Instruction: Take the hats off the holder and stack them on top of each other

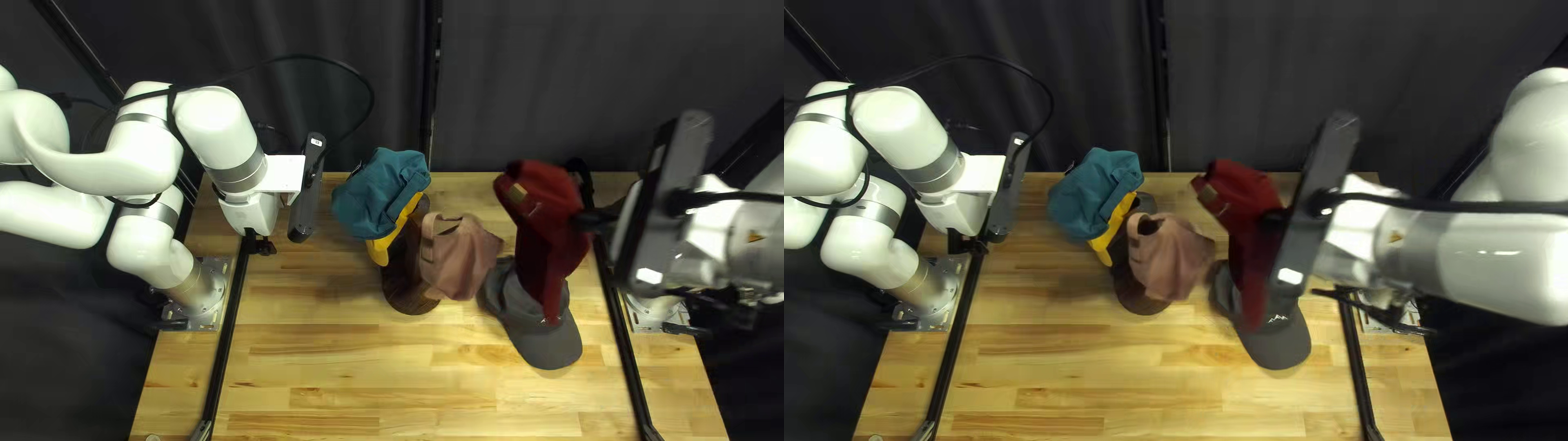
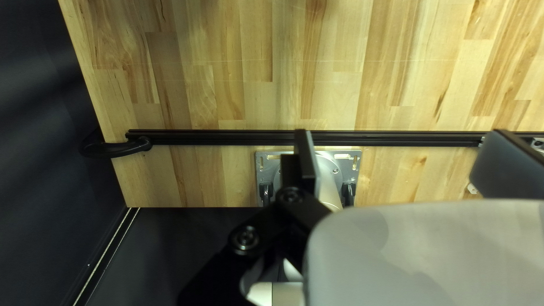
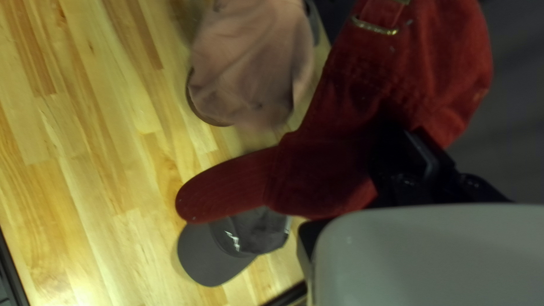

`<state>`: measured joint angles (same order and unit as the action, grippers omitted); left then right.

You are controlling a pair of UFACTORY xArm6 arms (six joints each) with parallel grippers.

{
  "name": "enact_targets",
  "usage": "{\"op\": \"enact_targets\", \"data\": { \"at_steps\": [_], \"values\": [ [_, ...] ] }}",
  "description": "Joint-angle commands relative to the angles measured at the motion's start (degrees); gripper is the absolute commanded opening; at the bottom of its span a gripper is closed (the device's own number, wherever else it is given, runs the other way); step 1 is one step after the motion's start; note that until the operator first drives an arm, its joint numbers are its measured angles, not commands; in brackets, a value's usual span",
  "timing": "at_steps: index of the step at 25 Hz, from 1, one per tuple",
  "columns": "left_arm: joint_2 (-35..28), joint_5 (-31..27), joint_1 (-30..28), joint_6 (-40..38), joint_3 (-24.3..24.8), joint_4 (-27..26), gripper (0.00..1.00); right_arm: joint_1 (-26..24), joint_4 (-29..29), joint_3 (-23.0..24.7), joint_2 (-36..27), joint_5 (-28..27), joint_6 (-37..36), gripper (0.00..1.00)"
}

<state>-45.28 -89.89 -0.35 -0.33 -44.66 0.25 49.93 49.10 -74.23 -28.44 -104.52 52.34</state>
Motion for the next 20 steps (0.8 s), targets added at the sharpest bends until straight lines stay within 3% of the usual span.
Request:
{"op": "enact_targets", "data": {
  "at_steps": [1,10,20],
  "values": [
    [0.00,0.00,0.00,0.00,0.00,0.00,1.00,4.20,-0.61,3.11,-1.73,-4.13,5.59,0.00],
    [0.00,0.00,0.00,0.00,0.00,0.00,1.00,2.31,-11.33,11.18,-4.60,-4.29,14.99,0.00],
    [0.00,0.00,0.00,0.00,0.00,0.00,1.00,0.38,-22.28,10.45,-4.37,-11.33,21.10,0.00]
  ]
}}
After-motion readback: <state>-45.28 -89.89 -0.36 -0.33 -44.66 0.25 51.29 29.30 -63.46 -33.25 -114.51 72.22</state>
